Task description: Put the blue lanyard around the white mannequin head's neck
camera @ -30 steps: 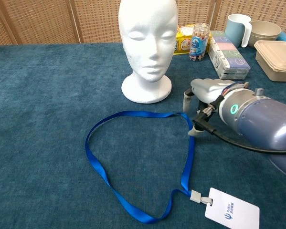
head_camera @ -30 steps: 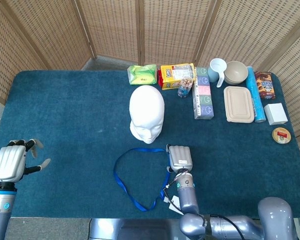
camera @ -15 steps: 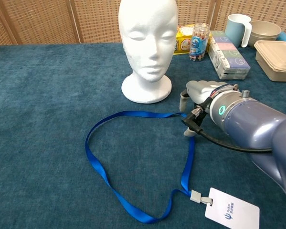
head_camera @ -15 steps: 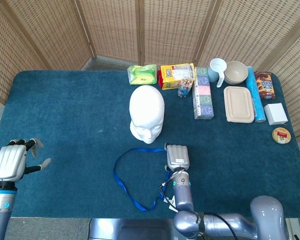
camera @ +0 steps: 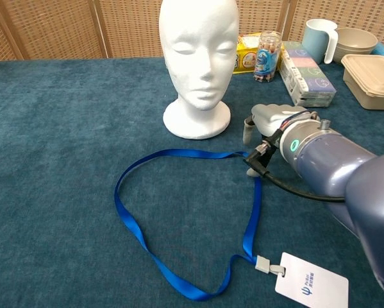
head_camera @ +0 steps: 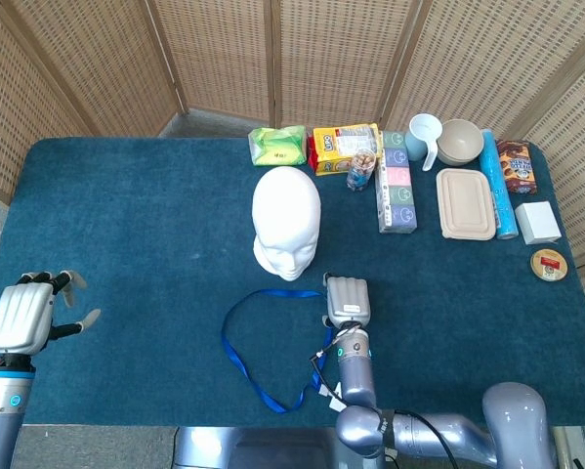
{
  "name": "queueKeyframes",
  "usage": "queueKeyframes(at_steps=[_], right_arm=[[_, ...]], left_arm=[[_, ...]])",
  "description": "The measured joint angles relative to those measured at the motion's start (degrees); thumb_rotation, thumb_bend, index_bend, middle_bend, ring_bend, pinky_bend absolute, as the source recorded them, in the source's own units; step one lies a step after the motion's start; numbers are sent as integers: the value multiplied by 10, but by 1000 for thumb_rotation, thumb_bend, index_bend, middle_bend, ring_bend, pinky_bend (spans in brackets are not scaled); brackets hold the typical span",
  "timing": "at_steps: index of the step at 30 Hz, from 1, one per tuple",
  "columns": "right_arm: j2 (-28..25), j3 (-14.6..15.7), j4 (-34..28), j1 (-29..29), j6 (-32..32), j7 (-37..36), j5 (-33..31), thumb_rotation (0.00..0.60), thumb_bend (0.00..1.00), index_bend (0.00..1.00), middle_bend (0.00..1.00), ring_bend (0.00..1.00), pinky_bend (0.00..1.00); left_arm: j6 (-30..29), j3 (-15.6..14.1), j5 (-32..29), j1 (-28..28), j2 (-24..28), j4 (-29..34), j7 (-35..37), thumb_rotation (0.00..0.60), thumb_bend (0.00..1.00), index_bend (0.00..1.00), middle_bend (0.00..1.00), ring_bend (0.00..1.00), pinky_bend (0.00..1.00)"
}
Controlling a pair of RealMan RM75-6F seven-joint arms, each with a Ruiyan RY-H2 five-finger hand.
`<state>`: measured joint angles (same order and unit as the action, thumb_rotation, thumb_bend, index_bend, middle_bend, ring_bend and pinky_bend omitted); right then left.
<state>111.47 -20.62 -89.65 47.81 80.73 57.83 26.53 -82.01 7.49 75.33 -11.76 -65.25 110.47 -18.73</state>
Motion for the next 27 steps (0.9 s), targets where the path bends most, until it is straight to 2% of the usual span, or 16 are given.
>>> queueKeyframes(at_steps=[27], right_arm=[[20,-8,61,10,-28,-1,2,600,372,366,986,1000,1000]], left_arm=[[-2,-3,-4,-2,-2,-2,-1,502,192,470,622,454,356]])
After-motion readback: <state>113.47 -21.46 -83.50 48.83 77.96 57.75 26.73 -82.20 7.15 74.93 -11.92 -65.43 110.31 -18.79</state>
